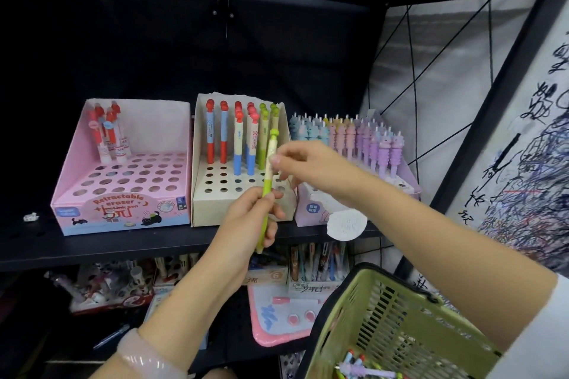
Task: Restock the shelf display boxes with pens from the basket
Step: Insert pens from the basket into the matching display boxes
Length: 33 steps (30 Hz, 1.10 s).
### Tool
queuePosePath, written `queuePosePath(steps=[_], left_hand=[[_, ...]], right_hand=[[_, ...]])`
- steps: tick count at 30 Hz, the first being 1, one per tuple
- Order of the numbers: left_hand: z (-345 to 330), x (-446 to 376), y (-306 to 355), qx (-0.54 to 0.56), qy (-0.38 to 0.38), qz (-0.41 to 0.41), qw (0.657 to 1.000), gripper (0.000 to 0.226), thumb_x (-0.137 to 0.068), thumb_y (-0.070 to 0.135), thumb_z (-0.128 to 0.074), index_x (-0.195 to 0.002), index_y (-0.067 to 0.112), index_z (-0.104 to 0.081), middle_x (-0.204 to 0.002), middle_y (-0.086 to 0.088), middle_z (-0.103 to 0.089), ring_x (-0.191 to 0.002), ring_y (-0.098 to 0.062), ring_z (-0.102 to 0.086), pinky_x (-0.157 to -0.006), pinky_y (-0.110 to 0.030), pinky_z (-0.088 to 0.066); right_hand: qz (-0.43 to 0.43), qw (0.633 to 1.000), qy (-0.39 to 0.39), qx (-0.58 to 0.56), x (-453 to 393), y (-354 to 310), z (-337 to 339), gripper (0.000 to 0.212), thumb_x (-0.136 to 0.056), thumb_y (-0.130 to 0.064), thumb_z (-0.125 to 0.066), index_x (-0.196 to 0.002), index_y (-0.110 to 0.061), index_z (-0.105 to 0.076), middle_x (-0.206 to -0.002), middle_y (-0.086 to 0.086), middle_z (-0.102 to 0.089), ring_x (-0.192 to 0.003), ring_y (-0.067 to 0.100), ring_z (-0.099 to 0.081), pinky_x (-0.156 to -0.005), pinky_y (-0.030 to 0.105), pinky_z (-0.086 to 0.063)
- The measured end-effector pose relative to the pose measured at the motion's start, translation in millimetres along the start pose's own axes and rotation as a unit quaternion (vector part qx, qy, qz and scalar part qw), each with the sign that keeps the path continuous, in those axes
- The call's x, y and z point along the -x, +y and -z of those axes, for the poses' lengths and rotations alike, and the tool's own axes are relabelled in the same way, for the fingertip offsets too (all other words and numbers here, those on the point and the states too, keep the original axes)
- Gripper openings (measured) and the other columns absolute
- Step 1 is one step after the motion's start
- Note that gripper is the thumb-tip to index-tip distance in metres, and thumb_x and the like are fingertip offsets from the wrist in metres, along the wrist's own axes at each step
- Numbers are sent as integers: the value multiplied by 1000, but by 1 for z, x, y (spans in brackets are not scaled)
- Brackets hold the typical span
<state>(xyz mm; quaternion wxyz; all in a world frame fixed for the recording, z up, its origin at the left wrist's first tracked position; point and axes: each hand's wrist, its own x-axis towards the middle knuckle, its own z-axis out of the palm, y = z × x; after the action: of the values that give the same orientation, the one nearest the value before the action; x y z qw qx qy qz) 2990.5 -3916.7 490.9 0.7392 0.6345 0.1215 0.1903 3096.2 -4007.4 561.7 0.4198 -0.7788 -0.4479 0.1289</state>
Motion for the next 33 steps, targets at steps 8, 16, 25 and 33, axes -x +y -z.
queuePosePath(steps=[8, 16, 25, 33], left_hand=[[29, 3, 13, -34, 1, -62, 997, 24, -96, 23, -47, -104, 43, -58, -117, 12, -62, -113, -2, -54, -99, -26, -42], [47, 8, 12, -57, 11, -56, 997, 25, -96, 17, -46, -101, 35, -62, -111, 15, -65, -111, -1, -57, -103, -29, -41], [50, 11, 13, -53, 11, -49, 997, 22, -95, 17, -48, -101, 30, -64, -112, 9, -66, -111, -5, -58, -97, -26, -45], [52, 16, 13, -56, 6, -49, 997, 22, -94, 15, -47, -104, 27, -64, -112, 8, -66, -110, -6, -58, -94, -27, -46]], right_hand=[[33, 948, 316, -22, -40, -9, 17, 16, -97, -18, -47, -81, -17, -48, -71, 3, -63, -58, 7, -62, -60, 24, -55], [26, 946, 308, 100, -63, 14, 7, 13, -98, -20, -45, -85, -17, -41, -77, 16, -64, -77, 33, -67, -69, 45, -55], [25, 939, 268, 213, -73, 16, 8, 18, -98, -21, -44, -96, -4, -50, -62, 2, -50, -55, 18, -49, -48, 28, -37], [-68, 932, 189, 301, -77, 23, 0, 24, -91, -23, -55, -85, -1, -63, -98, 10, -57, -86, 23, -57, -71, 29, -44]])
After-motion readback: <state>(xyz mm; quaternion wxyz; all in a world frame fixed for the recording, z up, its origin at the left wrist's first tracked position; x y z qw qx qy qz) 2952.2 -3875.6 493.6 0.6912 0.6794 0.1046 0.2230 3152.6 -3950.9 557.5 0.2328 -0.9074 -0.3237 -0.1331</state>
